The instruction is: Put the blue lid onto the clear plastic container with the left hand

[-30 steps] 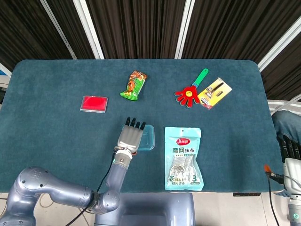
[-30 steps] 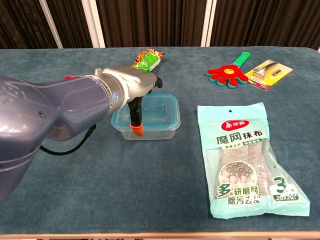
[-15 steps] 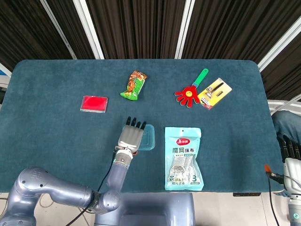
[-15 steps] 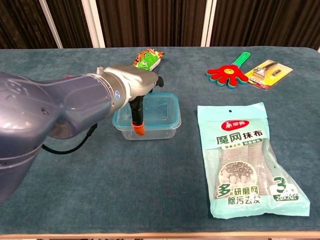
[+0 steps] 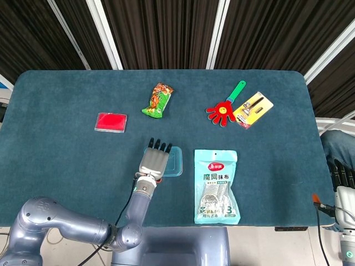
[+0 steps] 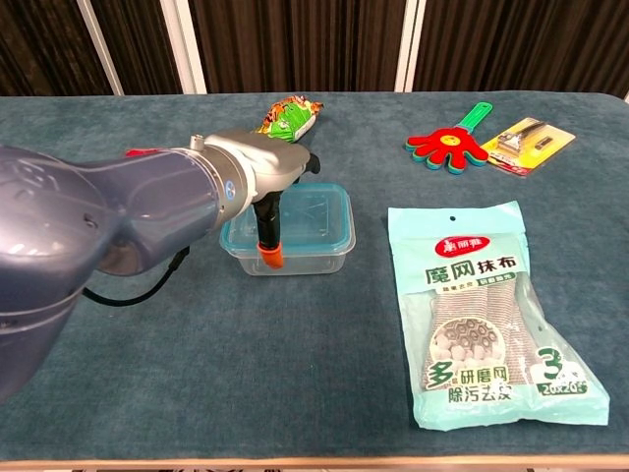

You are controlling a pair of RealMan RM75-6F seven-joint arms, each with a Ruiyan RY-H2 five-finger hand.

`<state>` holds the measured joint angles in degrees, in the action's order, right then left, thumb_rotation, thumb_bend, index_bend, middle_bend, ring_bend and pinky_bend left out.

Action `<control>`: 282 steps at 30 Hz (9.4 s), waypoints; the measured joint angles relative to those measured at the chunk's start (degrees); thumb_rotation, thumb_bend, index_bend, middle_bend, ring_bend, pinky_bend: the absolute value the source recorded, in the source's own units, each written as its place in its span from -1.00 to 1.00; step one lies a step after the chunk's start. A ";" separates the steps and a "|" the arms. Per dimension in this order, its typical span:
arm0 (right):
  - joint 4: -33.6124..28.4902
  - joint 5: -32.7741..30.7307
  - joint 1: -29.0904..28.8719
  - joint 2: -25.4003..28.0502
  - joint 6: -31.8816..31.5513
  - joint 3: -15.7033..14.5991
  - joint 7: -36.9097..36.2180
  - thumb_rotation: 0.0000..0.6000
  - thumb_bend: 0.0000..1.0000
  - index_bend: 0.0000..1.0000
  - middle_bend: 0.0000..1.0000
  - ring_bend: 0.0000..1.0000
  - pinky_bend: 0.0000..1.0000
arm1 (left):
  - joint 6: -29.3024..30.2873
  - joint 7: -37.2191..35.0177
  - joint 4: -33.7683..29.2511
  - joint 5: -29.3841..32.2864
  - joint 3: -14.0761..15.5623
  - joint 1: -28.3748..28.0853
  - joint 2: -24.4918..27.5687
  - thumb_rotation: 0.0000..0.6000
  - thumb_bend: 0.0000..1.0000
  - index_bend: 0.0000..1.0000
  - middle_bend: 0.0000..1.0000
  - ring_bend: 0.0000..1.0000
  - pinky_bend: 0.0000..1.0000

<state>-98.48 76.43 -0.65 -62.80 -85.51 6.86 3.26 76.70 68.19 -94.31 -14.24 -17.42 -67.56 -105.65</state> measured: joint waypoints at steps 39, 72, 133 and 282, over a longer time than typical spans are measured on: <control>-0.17 -1.75 0.24 -0.85 -1.18 0.75 3.08 1.00 -0.32 -1.00 -0.97 -1.00 -1.00 | 4.94 -0.68 -11.71 -7.19 2.93 2.84 6.03 1.00 -0.86 -0.78 -0.77 -0.93 -0.85; -0.38 -1.69 0.29 -0.76 -0.47 0.51 2.18 1.00 -0.32 -1.00 -0.97 -1.00 -1.00 | -3.88 -15.93 -4.37 -16.20 2.54 7.53 10.05 1.00 0.09 0.28 0.24 -0.44 -0.62; -1.17 -2.70 0.20 -0.15 0.31 0.71 1.68 1.00 -0.32 -1.00 -0.97 -1.00 -1.00 | -8.39 -12.67 9.39 -23.19 6.70 7.54 -0.18 1.00 0.11 0.30 0.14 -0.46 -0.63; -2.03 -4.55 0.20 0.45 1.41 0.99 0.39 1.00 -0.32 -1.00 -0.97 -1.00 -1.00 | -20.54 -21.13 35.66 -42.55 3.29 3.81 -10.62 1.00 0.08 0.37 0.23 -0.47 -0.67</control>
<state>-100.51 71.87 -0.45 -62.35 -84.10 7.85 3.65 56.16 47.06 -58.65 -56.79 -14.13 -63.76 -116.27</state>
